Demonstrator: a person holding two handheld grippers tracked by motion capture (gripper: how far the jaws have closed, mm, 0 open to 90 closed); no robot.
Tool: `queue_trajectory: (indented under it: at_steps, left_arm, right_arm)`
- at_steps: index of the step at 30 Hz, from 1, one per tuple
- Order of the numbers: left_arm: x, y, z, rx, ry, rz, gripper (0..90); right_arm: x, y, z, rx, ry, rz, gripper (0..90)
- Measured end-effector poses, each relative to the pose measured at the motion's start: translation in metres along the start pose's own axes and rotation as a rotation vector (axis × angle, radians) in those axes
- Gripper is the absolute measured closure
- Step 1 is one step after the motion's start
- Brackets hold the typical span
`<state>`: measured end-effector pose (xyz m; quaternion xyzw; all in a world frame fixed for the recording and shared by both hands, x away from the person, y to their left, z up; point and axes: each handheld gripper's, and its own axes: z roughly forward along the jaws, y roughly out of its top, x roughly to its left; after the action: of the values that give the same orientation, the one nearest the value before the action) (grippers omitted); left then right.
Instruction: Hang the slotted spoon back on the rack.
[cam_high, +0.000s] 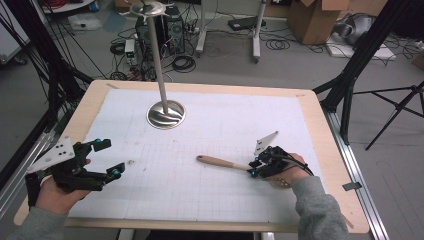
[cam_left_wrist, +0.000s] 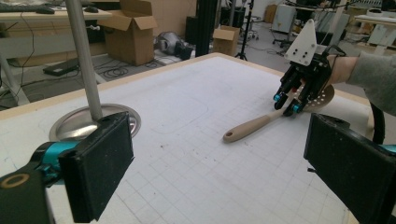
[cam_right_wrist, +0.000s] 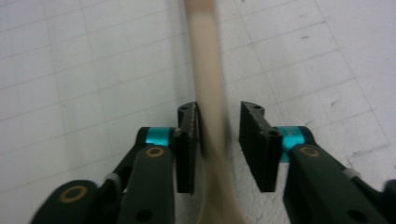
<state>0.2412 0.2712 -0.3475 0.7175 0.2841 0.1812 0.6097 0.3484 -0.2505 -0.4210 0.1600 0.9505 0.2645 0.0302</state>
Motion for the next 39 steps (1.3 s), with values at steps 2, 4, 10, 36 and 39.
queue_trajectory:
  at_steps: [2,4,10,36,39]
  left_arm:
    - [-0.001,0.000,0.000,0.000,0.000,-0.003,8.5]
    - [-0.001,0.000,0.000,0.000,0.000,-0.001,8.5]
    - [0.000,0.001,-0.001,-0.005,0.000,-0.003,8.5]
    - [0.000,0.000,0.001,-0.001,-0.002,-0.005,8.5]
    - [0.000,0.000,0.001,-0.002,-0.002,-0.004,8.5]
  right_arm:
    - [0.001,0.000,0.000,0.001,0.004,-0.003,75.9]
    - [0.001,0.000,0.000,0.001,0.005,-0.006,76.6]
    - [0.001,0.000,-0.001,0.000,0.011,-0.008,77.7]
    - [0.001,0.001,-0.023,-0.094,0.014,0.034,78.1]
    - [0.000,0.002,-0.027,-0.112,0.006,0.039,78.1]
